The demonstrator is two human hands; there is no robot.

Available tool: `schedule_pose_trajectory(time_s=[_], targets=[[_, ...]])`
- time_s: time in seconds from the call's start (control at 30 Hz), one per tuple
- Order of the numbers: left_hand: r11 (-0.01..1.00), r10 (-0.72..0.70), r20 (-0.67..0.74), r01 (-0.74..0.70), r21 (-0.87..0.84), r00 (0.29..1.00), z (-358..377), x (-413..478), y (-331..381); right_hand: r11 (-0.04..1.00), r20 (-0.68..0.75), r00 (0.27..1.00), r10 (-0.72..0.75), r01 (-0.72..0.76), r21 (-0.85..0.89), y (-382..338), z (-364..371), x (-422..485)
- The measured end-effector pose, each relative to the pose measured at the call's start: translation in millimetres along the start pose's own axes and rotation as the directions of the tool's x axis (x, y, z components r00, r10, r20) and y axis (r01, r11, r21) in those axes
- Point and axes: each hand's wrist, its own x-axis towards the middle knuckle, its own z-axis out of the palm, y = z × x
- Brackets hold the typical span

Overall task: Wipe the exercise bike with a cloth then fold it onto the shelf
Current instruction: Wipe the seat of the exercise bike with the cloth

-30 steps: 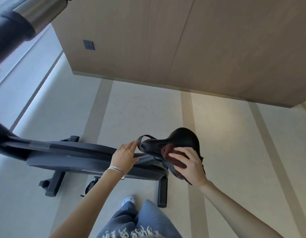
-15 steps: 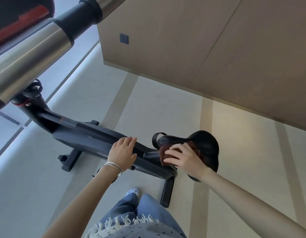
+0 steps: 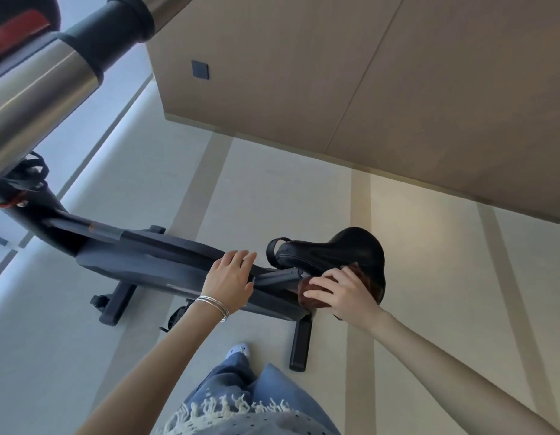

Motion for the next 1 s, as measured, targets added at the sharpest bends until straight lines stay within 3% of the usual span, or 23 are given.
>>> schedule_pose_trajectory(time_s=[0.2, 0.33, 0.43, 0.5, 0.57, 0.63, 0.73, 0.9, 1.0], targets=[[0.999, 0.027, -0.009, -0.027, -0.038, 1.0, 9.3, 6.7, 19.0, 0.925, -0.066, 0.948, 0.312, -0.287, 0.247, 10.0, -15.7, -14.7], [0.997, 0.045, -0.006, -0.045, -0.054, 0.999, 13.8, 9.8, 23.2, 0.779, -0.155, 0.824, 0.545, -0.43, 0.455, 8.9, -17.7, 46.5], [0.998, 0.032, -0.02, -0.033, -0.05, 0.999, 12.5, 15.4, 21.0, 0.649, -0.066, 0.74, 0.67, -0.54, 0.535, 12.5, -15.9, 93.6], [0.998, 0.024, -0.029, -0.026, -0.06, 0.999, 10.5, 20.9, 21.6, 0.598, 0.133, 0.741, 0.658, -0.621, 0.506, 23.1, -15.1, 115.0], [0.998, 0.042, -0.034, -0.044, -0.054, 0.999, 7.7, 27.6, 24.0, 0.623, 0.268, 0.764, 0.588, -0.638, 0.453, 34.9, -15.5, 122.8], [0.996, 0.079, -0.045, -0.081, -0.041, 0.996, 4.1, 35.5, 29.2, 0.653, 0.323, 0.772, 0.547, -0.635, 0.412, 46.8, -16.8, 117.8], [0.989, 0.141, -0.063, -0.143, -0.038, 0.988, 1.4, 48.3, 40.8, 0.641, 0.384, 0.702, 0.6, -0.709, 0.294, 75.5, -18.1, 98.9], [0.965, 0.25, -0.075, -0.254, -0.059, 0.965, -3.0, 70.6, 58.1, 0.657, 0.357, 0.657, 0.664, -0.74, 0.141, 118.8, -23.1, 78.5], [0.951, 0.303, -0.038, -0.305, -0.047, 0.952, -2.9, 79.5, 64.4, 0.557, 0.269, 0.575, 0.773, -0.818, 0.146, 127.7, -17.2, 69.4]])
